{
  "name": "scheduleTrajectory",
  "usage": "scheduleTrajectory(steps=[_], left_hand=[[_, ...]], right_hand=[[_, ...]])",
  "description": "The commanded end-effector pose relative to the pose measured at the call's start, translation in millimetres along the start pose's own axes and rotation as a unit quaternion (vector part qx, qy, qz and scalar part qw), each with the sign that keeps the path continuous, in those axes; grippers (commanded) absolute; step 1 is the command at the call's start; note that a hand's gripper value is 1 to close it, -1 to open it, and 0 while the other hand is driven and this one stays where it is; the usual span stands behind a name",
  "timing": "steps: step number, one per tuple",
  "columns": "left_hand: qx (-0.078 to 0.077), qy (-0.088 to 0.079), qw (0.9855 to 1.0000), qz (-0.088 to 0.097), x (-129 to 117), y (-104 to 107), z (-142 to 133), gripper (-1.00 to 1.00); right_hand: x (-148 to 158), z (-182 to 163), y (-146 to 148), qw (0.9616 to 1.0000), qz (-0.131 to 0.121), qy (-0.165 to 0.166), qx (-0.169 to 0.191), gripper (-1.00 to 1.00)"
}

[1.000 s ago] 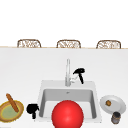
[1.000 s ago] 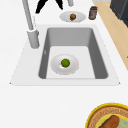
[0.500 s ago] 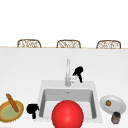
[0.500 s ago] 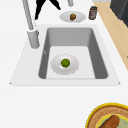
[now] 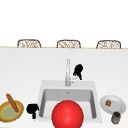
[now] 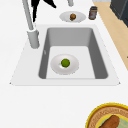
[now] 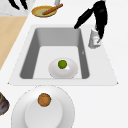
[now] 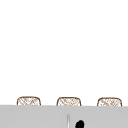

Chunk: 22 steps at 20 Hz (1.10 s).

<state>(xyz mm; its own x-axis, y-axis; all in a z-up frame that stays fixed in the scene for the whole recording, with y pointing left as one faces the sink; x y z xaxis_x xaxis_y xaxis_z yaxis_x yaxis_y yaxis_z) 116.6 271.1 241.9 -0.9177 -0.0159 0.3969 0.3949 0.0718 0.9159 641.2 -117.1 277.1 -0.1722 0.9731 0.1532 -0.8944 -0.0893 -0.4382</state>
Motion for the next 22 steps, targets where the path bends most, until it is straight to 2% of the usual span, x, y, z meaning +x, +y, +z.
scheduleTrajectory(steps=[1, 3, 7, 8, 9, 12, 13, 15, 18, 22], left_hand=[[0.000, 0.000, 1.0000, 0.000, 0.0, 0.0, 0.0, 0.00], [0.000, 0.000, 1.0000, 0.000, 0.0, 0.0, 0.0, 0.00], [0.000, 0.000, 1.0000, 0.000, 0.0, 0.0, 0.0, 0.00], [0.000, 0.000, 1.0000, 0.000, 0.0, 0.0, 0.0, 0.00], [0.000, 0.000, 1.0000, 0.000, 0.0, 0.0, 0.0, 0.00], [0.000, 0.000, 1.0000, 0.000, 0.0, 0.0, 0.0, 0.00], [0.000, 0.000, 1.0000, 0.000, 0.0, 0.0, 0.0, 0.00], [0.000, 0.000, 1.0000, 0.000, 0.0, 0.0, 0.0, 0.00], [0.000, 0.000, 1.0000, 0.000, 0.0, 0.0, 0.0, 0.00], [0.000, 0.000, 1.0000, 0.000, 0.0, 0.0, 0.0, 0.00]], right_hand=[[-5.1, -15.1, -19.4, 0.9993, 0.007, 0.002, 0.037, -1.00], [-2.9, -4.7, -33.6, 0.9993, -0.007, 0.005, 0.036, -1.00], [-2.0, 1.3, -35.7, 0.9984, -0.006, 0.001, 0.056, -1.00], [-3.1, -2.9, -34.3, 0.9986, -0.011, 0.010, 0.052, -1.00], [-2.6, 0.1, -32.7, 0.9994, -0.012, 0.012, 0.032, -1.00], [-2.9, 0.7, -31.1, 0.9996, 0.000, 0.018, 0.022, -1.00], [-4.1, -7.9, -32.1, 0.9986, 0.001, 0.013, 0.052, -1.00], [-7.3, -20.3, -30.6, 0.9982, 0.007, 0.014, 0.058, -1.00], [-9.3, -30.5, -25.4, 0.9993, 0.021, 0.020, 0.024, -1.00], [-13.4, -53.2, -18.3, 0.9984, 0.028, 0.019, 0.046, -1.00]])
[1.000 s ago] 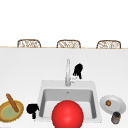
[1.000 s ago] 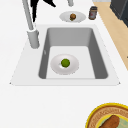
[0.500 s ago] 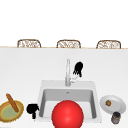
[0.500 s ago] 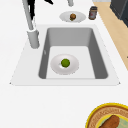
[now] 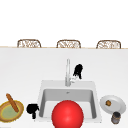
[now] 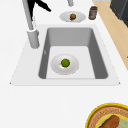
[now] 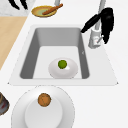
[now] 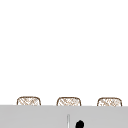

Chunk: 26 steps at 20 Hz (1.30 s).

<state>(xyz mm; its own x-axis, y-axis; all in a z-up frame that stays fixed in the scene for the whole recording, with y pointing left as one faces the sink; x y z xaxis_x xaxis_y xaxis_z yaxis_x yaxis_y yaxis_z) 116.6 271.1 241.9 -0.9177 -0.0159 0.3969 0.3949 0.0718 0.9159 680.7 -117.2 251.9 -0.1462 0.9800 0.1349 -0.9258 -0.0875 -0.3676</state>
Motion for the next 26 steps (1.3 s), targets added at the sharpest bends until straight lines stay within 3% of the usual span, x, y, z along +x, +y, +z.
scheduleTrajectory(steps=[1, 6, 7, 9, 14, 17, 22, 26], left_hand=[[0.000, 0.000, 1.0000, 0.000, 0.0, 0.0, 0.0, 0.00], [0.000, 0.000, 1.0000, 0.000, 0.0, 0.0, 0.0, 0.00], [0.000, 0.000, 1.0000, 0.000, 0.0, 0.0, 0.0, 0.00], [0.000, 0.000, 1.0000, 0.000, 0.0, 0.0, 0.0, 0.00], [0.000, 0.000, 1.0000, 0.000, 0.0, 0.0, 0.0, 0.00], [0.000, 0.000, 1.0000, 0.000, 0.0, 0.0, 0.0, 0.00], [0.000, 0.000, 1.0000, 0.000, 0.0, 0.0, 0.0, 0.00], [0.000, 0.000, 1.0000, 0.000, 0.0, 0.0, 0.0, 0.00]], right_hand=[[-3.3, -21.7, 7.4, 0.9992, 0.039, 0.007, 0.008, -1.00], [-6.8, -41.5, 12.6, 0.9992, 0.040, 0.000, 0.006, -1.00], [-7.3, -44.7, 11.7, 0.9992, 0.038, 0.005, 0.007, 1.00], [-2.3, -47.9, 5.3, 0.9991, 0.042, 0.008, -0.004, 1.00], [-4.9, -42.7, -4.2, 0.9959, 0.044, -0.015, -0.078, 1.00], [7.4, -36.2, -8.1, 0.9953, 0.041, -0.016, -0.086, 1.00], [21.5, -35.7, -7.9, 0.9934, 0.048, 0.013, -0.103, 1.00], [30.0, -29.1, -10.0, 0.9935, 0.047, 0.037, -0.097, 1.00]])
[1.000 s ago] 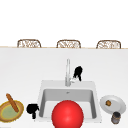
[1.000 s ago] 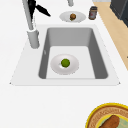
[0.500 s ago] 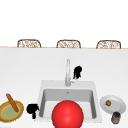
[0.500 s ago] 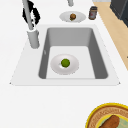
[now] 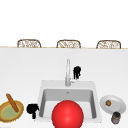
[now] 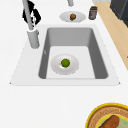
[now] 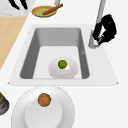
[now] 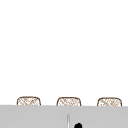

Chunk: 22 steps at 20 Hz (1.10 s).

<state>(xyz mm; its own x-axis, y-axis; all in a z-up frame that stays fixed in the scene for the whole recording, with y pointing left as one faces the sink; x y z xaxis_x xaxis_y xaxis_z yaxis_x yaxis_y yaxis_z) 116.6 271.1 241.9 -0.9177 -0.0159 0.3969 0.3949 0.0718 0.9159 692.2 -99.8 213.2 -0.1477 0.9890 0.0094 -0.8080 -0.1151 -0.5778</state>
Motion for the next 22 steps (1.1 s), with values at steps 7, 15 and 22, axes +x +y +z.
scheduleTrajectory(steps=[7, 15, 22], left_hand=[[0.000, 0.000, 1.0000, 0.000, 0.0, 0.0, 0.0, 0.00], [0.000, 0.000, 1.0000, 0.000, 0.0, 0.0, 0.0, 0.00], [0.000, 0.000, 1.0000, 0.000, 0.0, 0.0, 0.0, 0.00]], right_hand=[[22.2, 12.1, -11.1, 0.9997, 0.019, -0.011, 0.006, 1.00], [34.0, 10.6, -5.3, 0.9995, 0.023, 0.012, -0.018, 1.00], [44.5, 6.9, -4.6, 0.9985, 0.023, 0.045, -0.021, 1.00]])
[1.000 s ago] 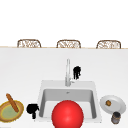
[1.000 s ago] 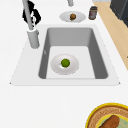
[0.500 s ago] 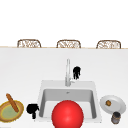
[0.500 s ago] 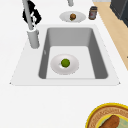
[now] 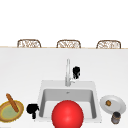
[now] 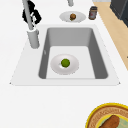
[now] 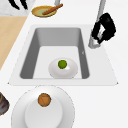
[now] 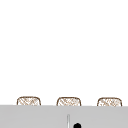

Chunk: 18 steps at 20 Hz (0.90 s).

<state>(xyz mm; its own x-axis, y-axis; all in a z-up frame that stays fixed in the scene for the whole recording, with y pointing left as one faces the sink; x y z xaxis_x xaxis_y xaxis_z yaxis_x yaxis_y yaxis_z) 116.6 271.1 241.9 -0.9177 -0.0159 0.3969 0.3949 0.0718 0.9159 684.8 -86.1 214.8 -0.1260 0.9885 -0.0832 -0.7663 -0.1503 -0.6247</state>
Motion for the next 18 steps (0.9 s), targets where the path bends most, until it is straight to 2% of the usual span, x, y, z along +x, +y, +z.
scheduleTrajectory(steps=[1, 10, 12, 13, 14, 16, 17, 18], left_hand=[[0.000, 0.000, 1.0000, 0.000, 0.0, 0.0, 0.0, 0.00], [0.000, 0.000, 1.0000, 0.000, 0.0, 0.0, 0.0, 0.00], [0.000, 0.000, 1.0000, 0.000, 0.0, 0.0, 0.0, 0.00], [0.000, 0.000, 1.0000, 0.000, 0.0, 0.0, 0.0, 0.00], [0.000, 0.000, 1.0000, 0.000, 0.0, 0.0, 0.0, 0.00], [0.000, 0.000, 1.0000, 0.000, 0.0, 0.0, 0.0, 0.00], [0.000, 0.000, 1.0000, 0.000, 0.0, 0.0, 0.0, 0.00], [0.000, 0.000, 1.0000, 0.000, 0.0, 0.0, 0.0, 0.00]], right_hand=[[30.1, 4.6, -9.9, 0.9999, 0.005, 0.004, 0.009, 1.00], [39.6, 4.1, -9.5, 0.9992, 0.017, 0.034, 0.013, 1.00], [32.3, 4.5, -1.8, 0.9991, 0.036, 0.021, 0.003, 1.00], [25.4, 4.1, -1.4, 0.9991, 0.037, 0.019, -0.004, 1.00], [16.5, 2.1, -2.8, 0.9993, 0.019, 0.031, -0.001, 1.00], [15.0, 2.7, -2.4, 0.9992, 0.018, 0.036, 0.002, 1.00], [15.0, 3.5, -1.4, 0.9991, 0.018, 0.038, -0.003, -1.00], [9.7, 9.9, -6.0, 0.9991, -0.003, 0.042, -0.007, -1.00]])
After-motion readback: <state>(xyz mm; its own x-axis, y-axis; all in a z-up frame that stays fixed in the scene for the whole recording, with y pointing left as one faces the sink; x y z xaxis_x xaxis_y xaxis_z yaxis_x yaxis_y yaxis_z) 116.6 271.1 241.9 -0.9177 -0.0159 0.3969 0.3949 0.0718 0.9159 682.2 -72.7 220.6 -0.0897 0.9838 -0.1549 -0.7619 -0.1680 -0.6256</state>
